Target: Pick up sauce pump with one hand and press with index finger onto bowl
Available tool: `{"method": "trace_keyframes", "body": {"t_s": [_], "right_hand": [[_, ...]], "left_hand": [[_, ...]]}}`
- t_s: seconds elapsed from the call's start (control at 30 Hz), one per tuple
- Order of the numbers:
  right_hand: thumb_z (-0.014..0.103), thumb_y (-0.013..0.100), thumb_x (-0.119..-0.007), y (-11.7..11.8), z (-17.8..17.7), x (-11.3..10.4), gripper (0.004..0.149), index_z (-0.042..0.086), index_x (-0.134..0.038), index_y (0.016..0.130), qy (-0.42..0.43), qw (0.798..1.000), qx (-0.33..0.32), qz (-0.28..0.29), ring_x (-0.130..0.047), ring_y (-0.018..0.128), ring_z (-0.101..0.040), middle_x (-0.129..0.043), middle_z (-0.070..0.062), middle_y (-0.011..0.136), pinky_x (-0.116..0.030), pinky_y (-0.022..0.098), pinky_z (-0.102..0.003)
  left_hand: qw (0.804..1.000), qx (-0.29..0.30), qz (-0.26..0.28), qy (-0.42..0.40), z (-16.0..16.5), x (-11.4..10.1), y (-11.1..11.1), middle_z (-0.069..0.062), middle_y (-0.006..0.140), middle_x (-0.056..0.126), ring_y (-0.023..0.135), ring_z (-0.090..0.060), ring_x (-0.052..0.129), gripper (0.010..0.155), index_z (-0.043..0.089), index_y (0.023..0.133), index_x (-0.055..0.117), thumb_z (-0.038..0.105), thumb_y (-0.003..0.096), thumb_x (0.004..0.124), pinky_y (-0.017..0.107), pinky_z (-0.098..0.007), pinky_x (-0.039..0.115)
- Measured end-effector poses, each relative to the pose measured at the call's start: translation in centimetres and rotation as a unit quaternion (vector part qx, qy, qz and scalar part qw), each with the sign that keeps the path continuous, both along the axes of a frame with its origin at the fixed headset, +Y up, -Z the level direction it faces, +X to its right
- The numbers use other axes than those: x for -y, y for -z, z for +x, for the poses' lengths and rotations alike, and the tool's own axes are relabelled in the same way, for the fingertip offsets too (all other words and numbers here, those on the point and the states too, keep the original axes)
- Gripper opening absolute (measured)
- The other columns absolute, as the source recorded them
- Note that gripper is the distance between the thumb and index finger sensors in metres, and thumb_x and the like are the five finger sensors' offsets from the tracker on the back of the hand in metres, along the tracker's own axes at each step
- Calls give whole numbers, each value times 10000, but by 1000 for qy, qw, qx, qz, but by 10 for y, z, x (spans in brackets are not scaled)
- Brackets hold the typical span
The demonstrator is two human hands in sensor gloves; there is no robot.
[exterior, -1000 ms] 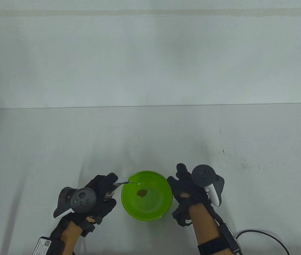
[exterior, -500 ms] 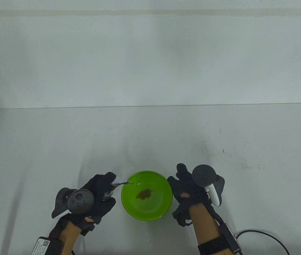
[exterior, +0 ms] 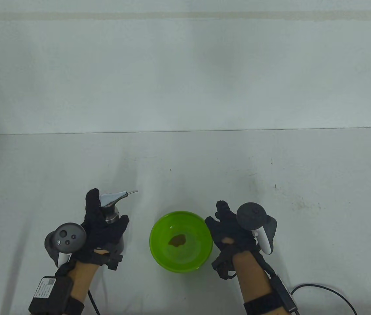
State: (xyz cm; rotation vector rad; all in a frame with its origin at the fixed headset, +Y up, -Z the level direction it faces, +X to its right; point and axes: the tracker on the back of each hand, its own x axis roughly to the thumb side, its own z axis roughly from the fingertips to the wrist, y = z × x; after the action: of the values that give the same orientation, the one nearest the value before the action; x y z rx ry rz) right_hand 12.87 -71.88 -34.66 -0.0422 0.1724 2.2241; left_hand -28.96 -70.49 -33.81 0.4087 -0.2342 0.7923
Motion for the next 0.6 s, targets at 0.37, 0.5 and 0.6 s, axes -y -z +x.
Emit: {"method": "trace_keyframes", "body": {"t_s": [0.37, 0.5, 0.6], "right_hand": [[431, 512, -813, 0, -1, 0, 688, 115, -450, 1004, 0, 1000, -3, 2, -941, 701, -432, -649, -210, 982, -850, 455, -516], [430, 512, -812, 0, 0, 0, 686, 116, -450, 1004, -3, 1000, -1, 3, -941, 699, -434, -649, -210, 983, -850, 454, -517], [432, 512, -813, 0, 0, 0, 687, 116, -451, 1003, -4, 1000, -1, 3, -942, 698, -434, -650, -211, 982, -850, 454, -517]], "left_hand": [[997, -62, 10, -39, -8, 8, 54, 144, 940, 581, 805, -323, 913, 1124, 484, 948, -15, 451, 427, 981, 639, -563, 823], [994, -73, 10, -74, -11, 14, 60, 155, 941, 583, 817, -318, 905, 1114, 482, 955, 2, 453, 425, 981, 648, -567, 810], [995, -66, 3, -70, -10, 15, 62, 170, 946, 584, 830, -307, 900, 1129, 489, 956, 0, 466, 415, 990, 656, -565, 806]]}}
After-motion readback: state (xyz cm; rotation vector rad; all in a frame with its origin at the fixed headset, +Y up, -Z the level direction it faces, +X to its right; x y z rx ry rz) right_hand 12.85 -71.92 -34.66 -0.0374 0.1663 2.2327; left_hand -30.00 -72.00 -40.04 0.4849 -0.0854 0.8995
